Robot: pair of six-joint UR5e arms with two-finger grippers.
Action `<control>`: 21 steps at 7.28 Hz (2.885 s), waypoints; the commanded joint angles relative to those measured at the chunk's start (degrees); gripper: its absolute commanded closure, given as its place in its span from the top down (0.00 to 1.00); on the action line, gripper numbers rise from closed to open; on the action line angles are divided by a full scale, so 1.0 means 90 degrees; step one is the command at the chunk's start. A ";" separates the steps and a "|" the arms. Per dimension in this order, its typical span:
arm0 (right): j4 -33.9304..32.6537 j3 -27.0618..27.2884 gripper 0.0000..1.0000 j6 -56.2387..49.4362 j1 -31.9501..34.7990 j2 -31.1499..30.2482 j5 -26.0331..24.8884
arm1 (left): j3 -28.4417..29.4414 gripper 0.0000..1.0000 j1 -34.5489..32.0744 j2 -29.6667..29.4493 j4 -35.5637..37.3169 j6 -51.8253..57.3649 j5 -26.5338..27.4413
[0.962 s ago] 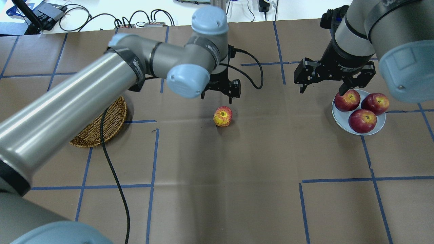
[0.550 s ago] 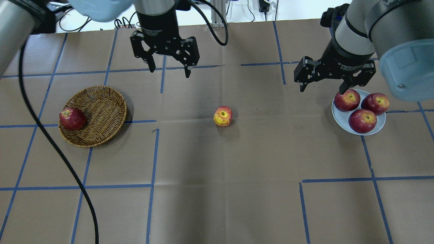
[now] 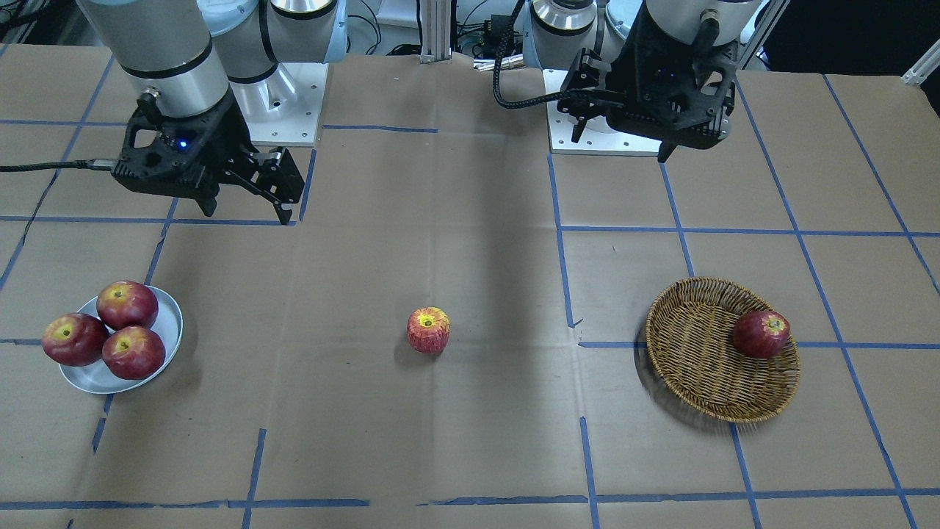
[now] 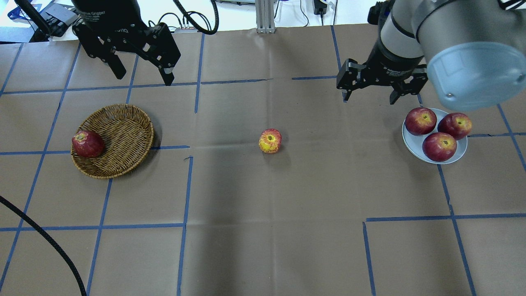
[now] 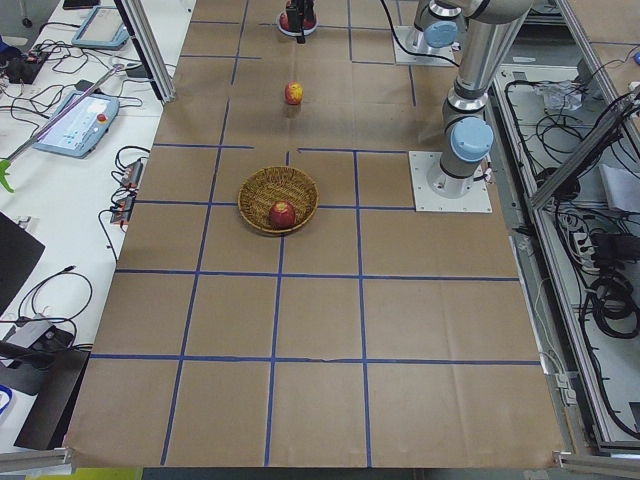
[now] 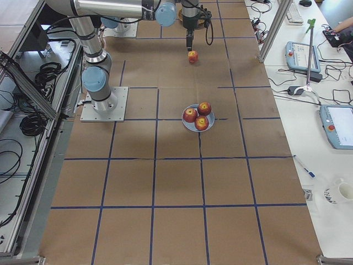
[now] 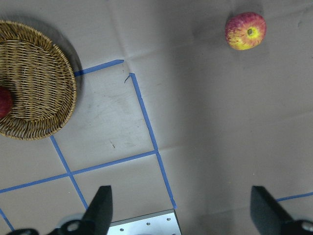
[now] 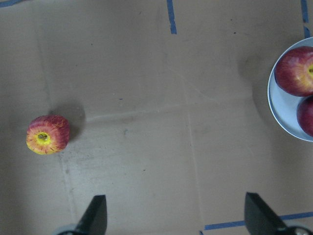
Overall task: Transfer apple from basket to plate
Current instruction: 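Move the right gripper over the apple and grasp it, then lift the apple with the right gripper and carry it to the plate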
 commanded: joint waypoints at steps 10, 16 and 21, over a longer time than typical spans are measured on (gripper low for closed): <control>-0.2213 -0.0336 1.00 0.0939 0.1994 0.2899 -0.0129 | -0.1746 0.99 0.0179 0.0776 0.1389 0.0342 0.0000; -0.3184 0.0007 0.76 0.0997 0.2004 0.3341 -0.0412 | -0.1542 0.99 0.0189 0.0659 0.1498 0.0509 0.0000; -0.2535 -0.0469 0.56 0.0929 0.1819 0.2768 -0.0345 | -0.1532 0.99 0.0189 0.0708 0.1401 0.0518 0.0000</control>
